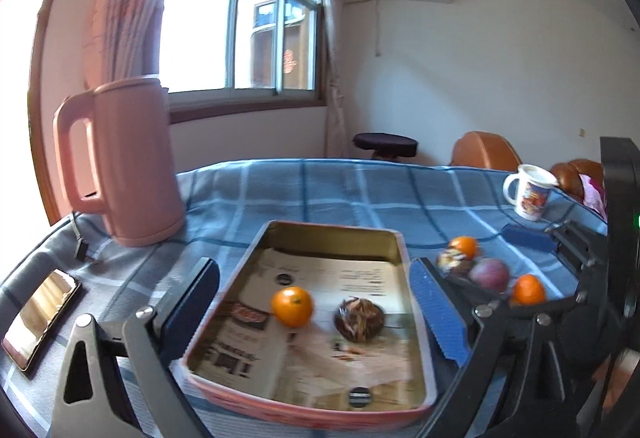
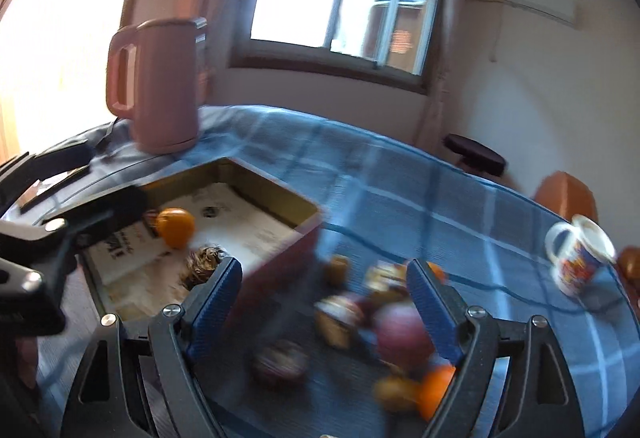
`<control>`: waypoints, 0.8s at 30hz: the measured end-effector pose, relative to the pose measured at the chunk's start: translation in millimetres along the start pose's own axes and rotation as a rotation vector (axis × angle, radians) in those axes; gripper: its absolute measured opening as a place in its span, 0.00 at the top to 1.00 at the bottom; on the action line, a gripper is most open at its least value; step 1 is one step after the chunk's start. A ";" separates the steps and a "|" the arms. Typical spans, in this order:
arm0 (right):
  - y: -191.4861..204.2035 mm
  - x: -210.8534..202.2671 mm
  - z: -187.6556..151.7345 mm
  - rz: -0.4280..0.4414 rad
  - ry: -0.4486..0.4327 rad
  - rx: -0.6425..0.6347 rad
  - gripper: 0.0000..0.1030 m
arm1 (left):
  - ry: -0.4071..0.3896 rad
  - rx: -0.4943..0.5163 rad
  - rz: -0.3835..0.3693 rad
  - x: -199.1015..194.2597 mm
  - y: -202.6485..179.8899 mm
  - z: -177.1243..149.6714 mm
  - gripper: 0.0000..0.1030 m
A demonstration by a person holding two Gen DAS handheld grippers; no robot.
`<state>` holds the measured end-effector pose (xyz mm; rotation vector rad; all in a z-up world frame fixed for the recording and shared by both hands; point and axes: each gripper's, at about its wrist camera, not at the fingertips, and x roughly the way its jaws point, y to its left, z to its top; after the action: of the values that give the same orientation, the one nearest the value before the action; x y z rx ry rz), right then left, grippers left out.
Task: Organize fruits
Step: 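Open the left tool to drop the tangerine into the tin while the right tool releases the dark fruit, then grasp another dark brown fruit with the left tool while the right tool grasps a large tangerine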
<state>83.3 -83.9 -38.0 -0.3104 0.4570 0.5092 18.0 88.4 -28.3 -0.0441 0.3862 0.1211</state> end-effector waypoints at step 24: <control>-97.9 -6.4 -49.9 -0.041 0.167 0.205 0.17 | 0.330 0.279 -0.225 43.4 -121.1 -28.5 0.50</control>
<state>113.2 -187.3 -60.8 -0.1648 0.6582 0.3941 62.6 -28.8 -68.7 0.1693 0.7214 -0.1653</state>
